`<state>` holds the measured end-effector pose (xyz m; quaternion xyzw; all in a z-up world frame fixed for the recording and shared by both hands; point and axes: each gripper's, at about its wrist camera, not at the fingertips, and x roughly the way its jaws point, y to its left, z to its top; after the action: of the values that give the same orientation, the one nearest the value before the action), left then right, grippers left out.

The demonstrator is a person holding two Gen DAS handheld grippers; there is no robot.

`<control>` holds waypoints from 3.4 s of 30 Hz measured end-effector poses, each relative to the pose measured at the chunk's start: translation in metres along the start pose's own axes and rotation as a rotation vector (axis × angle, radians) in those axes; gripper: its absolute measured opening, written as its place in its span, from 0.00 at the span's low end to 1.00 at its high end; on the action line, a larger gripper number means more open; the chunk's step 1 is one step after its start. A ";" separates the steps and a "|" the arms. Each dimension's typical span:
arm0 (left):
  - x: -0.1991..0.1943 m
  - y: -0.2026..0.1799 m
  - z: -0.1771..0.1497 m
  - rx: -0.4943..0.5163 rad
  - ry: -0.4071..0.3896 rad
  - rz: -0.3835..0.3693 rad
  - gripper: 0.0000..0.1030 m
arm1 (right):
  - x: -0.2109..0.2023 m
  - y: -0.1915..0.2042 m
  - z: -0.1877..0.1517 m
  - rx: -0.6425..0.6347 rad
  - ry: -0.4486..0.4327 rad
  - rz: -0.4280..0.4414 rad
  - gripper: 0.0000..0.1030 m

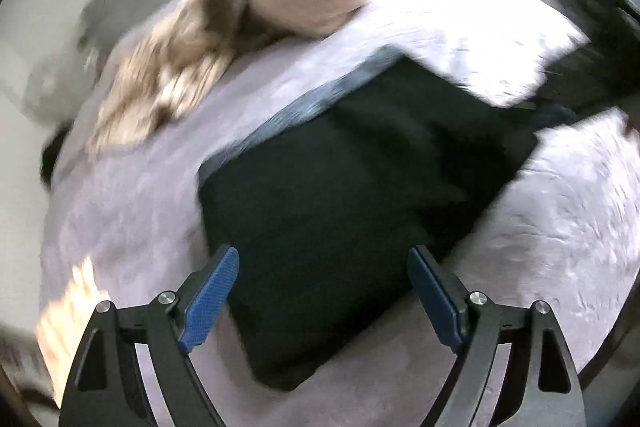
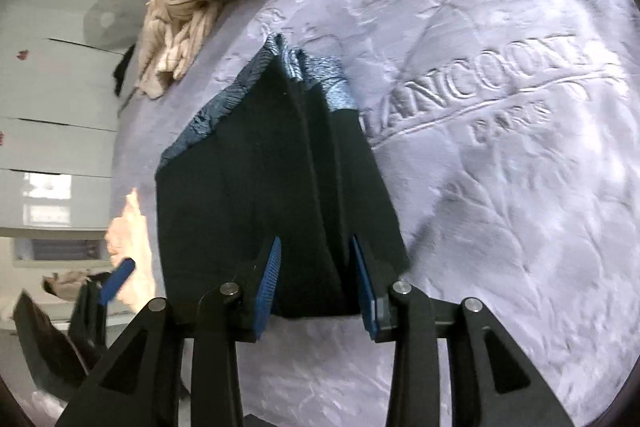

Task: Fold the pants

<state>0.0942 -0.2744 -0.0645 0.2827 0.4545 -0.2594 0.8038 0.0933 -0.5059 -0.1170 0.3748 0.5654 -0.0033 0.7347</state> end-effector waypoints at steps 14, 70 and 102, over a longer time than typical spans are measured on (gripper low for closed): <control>0.065 0.068 -0.032 -0.318 0.289 -0.172 0.99 | -0.001 0.003 -0.029 0.014 0.047 -0.152 0.51; 0.103 0.074 0.030 -0.414 0.312 -0.253 0.99 | 0.025 -0.007 0.044 -0.117 0.109 -0.061 0.77; 0.029 0.114 -0.020 -0.568 0.220 -0.408 0.59 | 0.026 0.011 0.029 -0.018 0.209 0.353 0.46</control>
<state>0.1722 -0.1851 -0.0733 -0.0223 0.6392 -0.2459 0.7283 0.1314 -0.5028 -0.1305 0.4596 0.5643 0.1695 0.6646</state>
